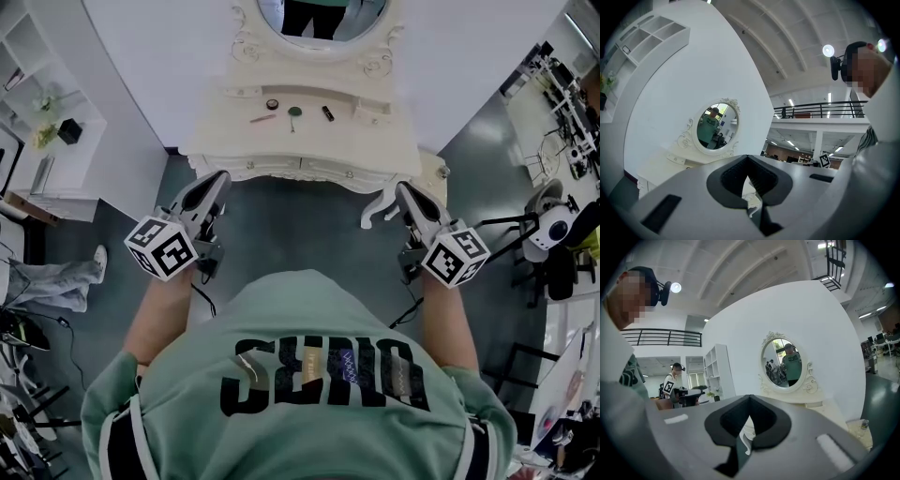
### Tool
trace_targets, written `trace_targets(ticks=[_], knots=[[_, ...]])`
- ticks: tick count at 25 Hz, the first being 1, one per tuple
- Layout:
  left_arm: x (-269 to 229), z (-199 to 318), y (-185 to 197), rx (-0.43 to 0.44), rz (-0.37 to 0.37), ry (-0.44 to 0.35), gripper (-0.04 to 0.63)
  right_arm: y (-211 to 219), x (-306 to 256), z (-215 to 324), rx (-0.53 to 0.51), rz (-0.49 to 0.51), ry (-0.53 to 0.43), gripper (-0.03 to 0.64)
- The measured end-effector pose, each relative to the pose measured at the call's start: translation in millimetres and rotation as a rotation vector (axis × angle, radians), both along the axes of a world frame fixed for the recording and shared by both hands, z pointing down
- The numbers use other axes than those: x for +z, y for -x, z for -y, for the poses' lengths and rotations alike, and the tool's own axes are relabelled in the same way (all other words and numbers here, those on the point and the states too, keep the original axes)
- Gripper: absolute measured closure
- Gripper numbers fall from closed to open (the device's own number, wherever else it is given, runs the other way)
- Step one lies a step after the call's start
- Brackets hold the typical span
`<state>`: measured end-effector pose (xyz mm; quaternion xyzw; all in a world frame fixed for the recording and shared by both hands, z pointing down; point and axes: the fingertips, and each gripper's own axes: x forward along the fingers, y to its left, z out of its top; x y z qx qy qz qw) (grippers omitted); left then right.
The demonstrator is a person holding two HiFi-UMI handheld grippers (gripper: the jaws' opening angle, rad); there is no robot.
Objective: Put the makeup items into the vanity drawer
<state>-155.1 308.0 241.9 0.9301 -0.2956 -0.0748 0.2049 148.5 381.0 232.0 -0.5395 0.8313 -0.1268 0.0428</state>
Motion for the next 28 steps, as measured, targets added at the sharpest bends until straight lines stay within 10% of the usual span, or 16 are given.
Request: trace_targets(ticks=[16, 28], knots=[[28, 43, -82, 0.054, 0.013, 0.024, 0.597, -11, 18, 72, -0.132, -0.068, 0.023, 0.609], [51, 273, -62, 0.233, 0.031, 0.003, 0.597, 45, 44, 292, -0.074, -0.067, 0.032, 0.609]])
